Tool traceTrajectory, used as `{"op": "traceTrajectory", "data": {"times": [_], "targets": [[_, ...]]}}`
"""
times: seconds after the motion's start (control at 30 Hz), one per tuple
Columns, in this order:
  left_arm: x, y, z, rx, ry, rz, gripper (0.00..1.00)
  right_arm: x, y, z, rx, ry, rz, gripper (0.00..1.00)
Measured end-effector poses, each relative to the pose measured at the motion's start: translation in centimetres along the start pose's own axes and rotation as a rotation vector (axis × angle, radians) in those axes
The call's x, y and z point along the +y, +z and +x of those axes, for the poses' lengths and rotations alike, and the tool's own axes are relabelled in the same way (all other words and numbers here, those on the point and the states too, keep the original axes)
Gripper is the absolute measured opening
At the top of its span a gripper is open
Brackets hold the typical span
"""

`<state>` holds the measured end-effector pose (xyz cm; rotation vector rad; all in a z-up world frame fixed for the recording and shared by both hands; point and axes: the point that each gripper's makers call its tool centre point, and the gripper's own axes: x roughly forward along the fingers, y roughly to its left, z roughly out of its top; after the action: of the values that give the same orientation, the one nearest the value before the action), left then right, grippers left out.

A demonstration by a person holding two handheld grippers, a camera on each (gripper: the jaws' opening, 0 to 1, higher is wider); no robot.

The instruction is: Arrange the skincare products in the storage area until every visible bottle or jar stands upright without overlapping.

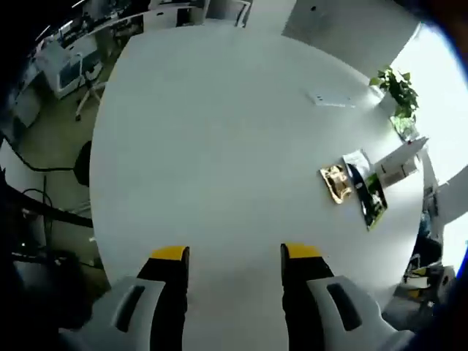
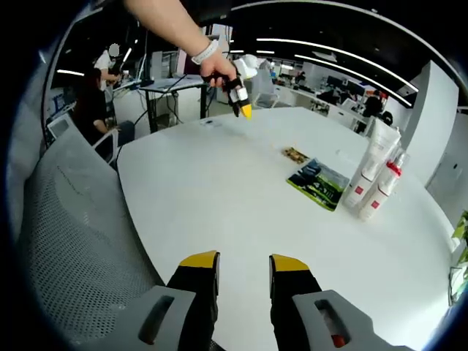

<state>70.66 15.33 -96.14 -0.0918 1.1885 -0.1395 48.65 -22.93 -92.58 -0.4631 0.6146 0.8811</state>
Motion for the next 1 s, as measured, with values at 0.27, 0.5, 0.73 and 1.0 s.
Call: {"op": "traceTrajectory", "data": {"times": [0.27,0.5,0.73,1.0], "targets": [[5.8,-5.7,-0.5,0.073,0.179,-0.098,0.62,0.0,-0.1,0.0,0.007,0.000,-0.008,0.22],[5.9,-6.0,0.7,0.068,0.188,-0.103,0.62,-0.1,-0.3,0.1,0.016,0.000,-0.010,0.21],[5.8,-5.8,0.9,0.060,0.183,-0.093,0.59,-0.1,-0.4,0.1,0.024,-0.004,-0.007,0.21],[5.0,-6.1,0.6,0.054,0.173,-0.062,0.49,-0.1,-0.5,0.1,0.027,-0.003,-0.015,0.21]]}}
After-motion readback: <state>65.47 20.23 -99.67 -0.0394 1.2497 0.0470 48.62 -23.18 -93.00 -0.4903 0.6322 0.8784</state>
